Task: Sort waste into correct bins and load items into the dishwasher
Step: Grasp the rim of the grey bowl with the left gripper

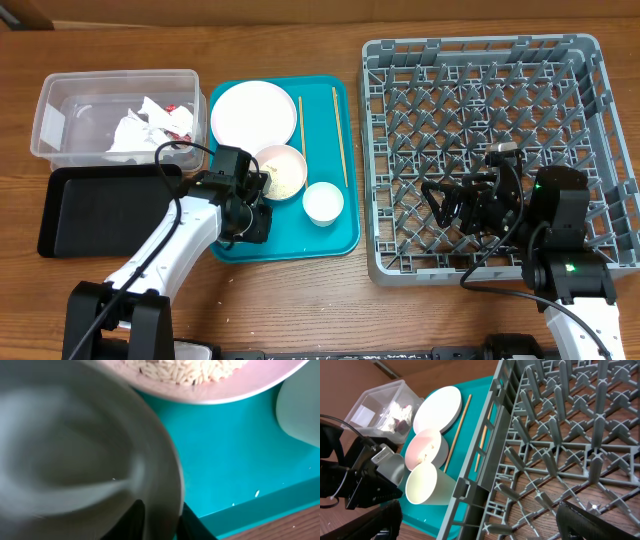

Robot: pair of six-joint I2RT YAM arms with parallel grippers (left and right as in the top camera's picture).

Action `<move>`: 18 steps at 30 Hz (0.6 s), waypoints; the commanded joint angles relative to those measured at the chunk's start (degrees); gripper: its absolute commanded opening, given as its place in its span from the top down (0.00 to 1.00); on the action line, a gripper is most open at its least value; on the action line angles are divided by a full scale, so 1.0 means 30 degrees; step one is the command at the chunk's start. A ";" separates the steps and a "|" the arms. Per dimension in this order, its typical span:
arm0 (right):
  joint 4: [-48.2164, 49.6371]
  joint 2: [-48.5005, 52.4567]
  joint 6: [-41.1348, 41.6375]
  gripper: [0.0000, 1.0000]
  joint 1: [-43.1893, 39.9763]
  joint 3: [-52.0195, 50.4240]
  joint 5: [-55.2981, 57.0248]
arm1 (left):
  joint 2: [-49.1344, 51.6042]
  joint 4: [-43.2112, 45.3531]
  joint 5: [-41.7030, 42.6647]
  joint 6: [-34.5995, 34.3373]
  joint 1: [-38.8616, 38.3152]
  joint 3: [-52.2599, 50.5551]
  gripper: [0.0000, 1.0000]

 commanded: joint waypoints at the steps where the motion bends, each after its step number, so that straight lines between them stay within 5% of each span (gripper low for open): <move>1: -0.0007 -0.0044 0.0066 0.00 -0.0044 0.0459 -0.0124 | -0.0160 -0.0029 -0.0204 -0.0765 -0.0036 -0.0182 0.81; 6: -0.0007 -0.0044 0.0066 0.00 -0.0044 0.0459 -0.0124 | -0.0160 -0.0736 0.0117 -0.1246 -0.0036 -0.0182 0.96; 18: 0.0000 -0.0044 0.0066 0.00 -0.0044 0.0459 -0.0124 | -0.0168 -0.3934 0.1377 -0.1399 0.0007 0.1785 0.96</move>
